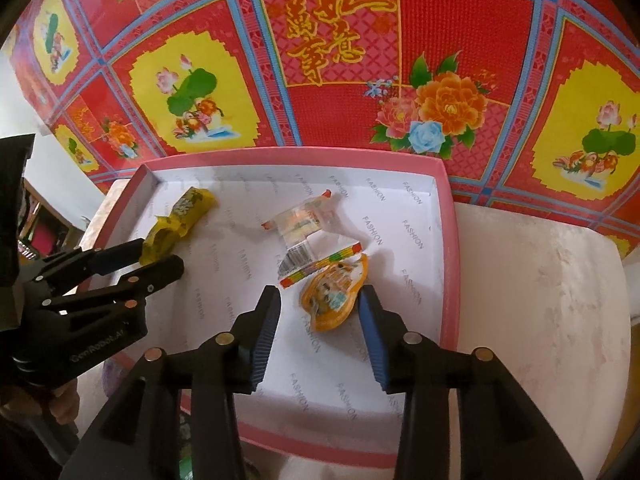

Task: Organize snacks
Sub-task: 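Release the yellow packet from the left tool while the right tool drops the orange candy, then withdraw both open tools from the pink box toward the snack pile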

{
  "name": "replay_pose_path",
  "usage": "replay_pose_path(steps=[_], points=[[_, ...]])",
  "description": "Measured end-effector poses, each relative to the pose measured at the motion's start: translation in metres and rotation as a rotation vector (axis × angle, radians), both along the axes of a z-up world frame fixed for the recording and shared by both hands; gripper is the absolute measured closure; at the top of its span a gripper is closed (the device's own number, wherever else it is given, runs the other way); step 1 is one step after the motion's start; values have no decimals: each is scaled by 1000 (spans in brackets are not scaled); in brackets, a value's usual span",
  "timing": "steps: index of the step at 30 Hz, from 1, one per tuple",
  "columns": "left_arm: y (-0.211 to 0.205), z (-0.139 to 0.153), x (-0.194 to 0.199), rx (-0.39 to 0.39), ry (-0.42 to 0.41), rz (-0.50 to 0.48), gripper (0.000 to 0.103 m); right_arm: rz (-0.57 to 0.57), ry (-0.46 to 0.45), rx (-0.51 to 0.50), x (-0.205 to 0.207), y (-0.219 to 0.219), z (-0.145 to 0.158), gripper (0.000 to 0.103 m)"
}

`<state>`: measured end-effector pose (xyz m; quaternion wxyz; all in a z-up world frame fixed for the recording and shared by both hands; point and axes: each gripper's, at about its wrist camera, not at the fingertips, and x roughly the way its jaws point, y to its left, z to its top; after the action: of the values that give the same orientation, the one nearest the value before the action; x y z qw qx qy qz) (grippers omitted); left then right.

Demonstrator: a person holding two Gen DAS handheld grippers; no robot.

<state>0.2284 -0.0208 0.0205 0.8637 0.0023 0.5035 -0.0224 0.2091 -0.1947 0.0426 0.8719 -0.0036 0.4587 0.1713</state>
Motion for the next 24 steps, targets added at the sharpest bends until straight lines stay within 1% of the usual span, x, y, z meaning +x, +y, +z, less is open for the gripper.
replay_pose_path(steps=[4, 7, 13, 16, 21, 22, 23, 24], points=[[1, 9, -10, -5, -12, 1, 56, -9, -10, -6, -7, -1, 5, 55], [3, 16, -15, -9, -23, -2, 53, -12, -12, -10, -13, -2, 7, 53], [8, 30, -33, -18, -44, -11, 52, -15, -32, -12, -23, -2, 16, 53], [3, 44, -51, -22, -57, -13, 52, -18, -44, -9, -29, -2, 22, 52], [8, 56, -67, -33, -70, -6, 52, -16, -58, -11, -39, 0, 29, 52], [17, 54, -62, -37, -71, -5, 52, -18, -61, -13, -41, 0, 30, 52], [19, 56, -66, -40, -73, -2, 52, -21, -63, -15, -43, -1, 32, 52], [19, 54, -61, -42, -74, -1, 52, -23, -66, -15, -46, -2, 33, 52]])
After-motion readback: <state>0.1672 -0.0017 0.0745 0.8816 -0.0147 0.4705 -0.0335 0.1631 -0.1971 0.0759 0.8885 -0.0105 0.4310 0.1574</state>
